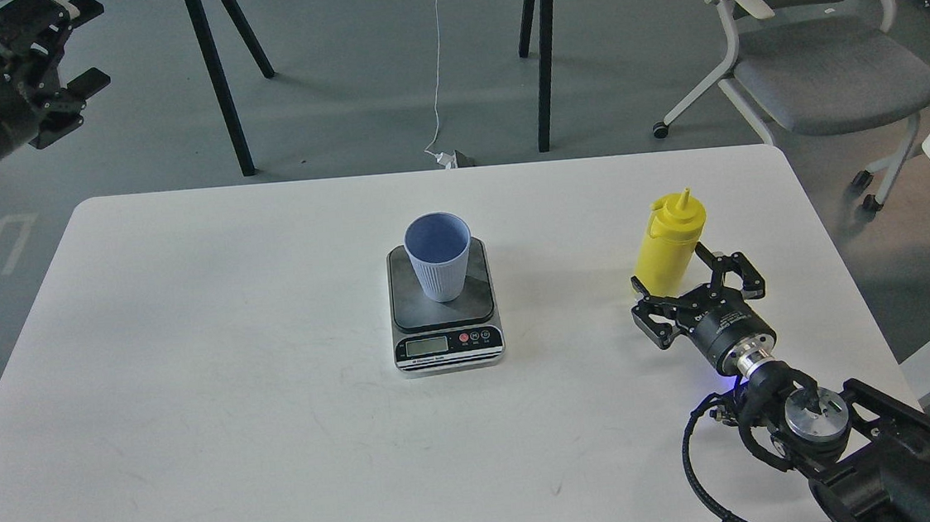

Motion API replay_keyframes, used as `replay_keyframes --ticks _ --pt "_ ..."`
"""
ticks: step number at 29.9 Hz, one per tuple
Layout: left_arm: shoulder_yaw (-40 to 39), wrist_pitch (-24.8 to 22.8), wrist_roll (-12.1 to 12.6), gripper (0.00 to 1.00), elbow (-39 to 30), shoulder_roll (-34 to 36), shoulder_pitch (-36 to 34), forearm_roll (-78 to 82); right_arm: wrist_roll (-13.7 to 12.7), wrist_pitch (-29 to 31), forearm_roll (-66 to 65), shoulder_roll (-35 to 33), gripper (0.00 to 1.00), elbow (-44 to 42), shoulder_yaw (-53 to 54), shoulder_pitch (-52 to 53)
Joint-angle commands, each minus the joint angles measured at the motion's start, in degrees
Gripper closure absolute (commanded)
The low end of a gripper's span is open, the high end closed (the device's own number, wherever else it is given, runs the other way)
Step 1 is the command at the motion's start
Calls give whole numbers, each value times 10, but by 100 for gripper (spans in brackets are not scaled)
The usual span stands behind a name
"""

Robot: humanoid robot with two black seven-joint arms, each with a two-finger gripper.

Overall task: Pour seasoning into cup on scale with both arms
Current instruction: 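Move the right gripper to the yellow squeeze bottle, then close the right gripper around the yellow bottle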

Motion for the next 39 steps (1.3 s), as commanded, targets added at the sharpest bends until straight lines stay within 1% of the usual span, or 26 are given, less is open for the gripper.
replay_keyframes --ticks 1,5,11,21,25,28,31,32,34,36,37,39 --pt "-1 0 0 0 -1 3 10 -1 0 0 0 7 1 -12 2 7" --pt "-1 0 0 0 -2 9 15 -1 0 0 0 11 1 -13 4 11" --pt "-1 0 0 0 -28 28 18 -2 1 0 0 12 1 -33 14 27" --pt "-2 0 0 0 -29 36 19 -4 2 0 0 29 1 -66 15 46" --pt "-2 0 0 0 -29 38 20 -4 2 0 0 29 2 -68 16 46" --pt "-2 0 0 0 -29 38 23 -4 3 0 0 30 5 -68 16 46" --pt "-3 0 0 0 -29 38 25 -4 3 0 0 32 12 -68 17 46" --pt "-3 0 0 0 -29 38 25 -4 2 0 0 35 17 -68 18 46" --pt "-3 0 0 0 -29 38 25 -4 2 0 0 36 32 -68 18 46" --pt "-3 0 0 0 -29 38 25 -4 1 0 0 35 46 -69 19 44" --pt "-3 0 0 0 -29 38 26 -4 1 0 0 35 51 -69 19 42" --pt "-4 0 0 0 -29 42 26 -4 1 0 0 35 65 -69 19 39"
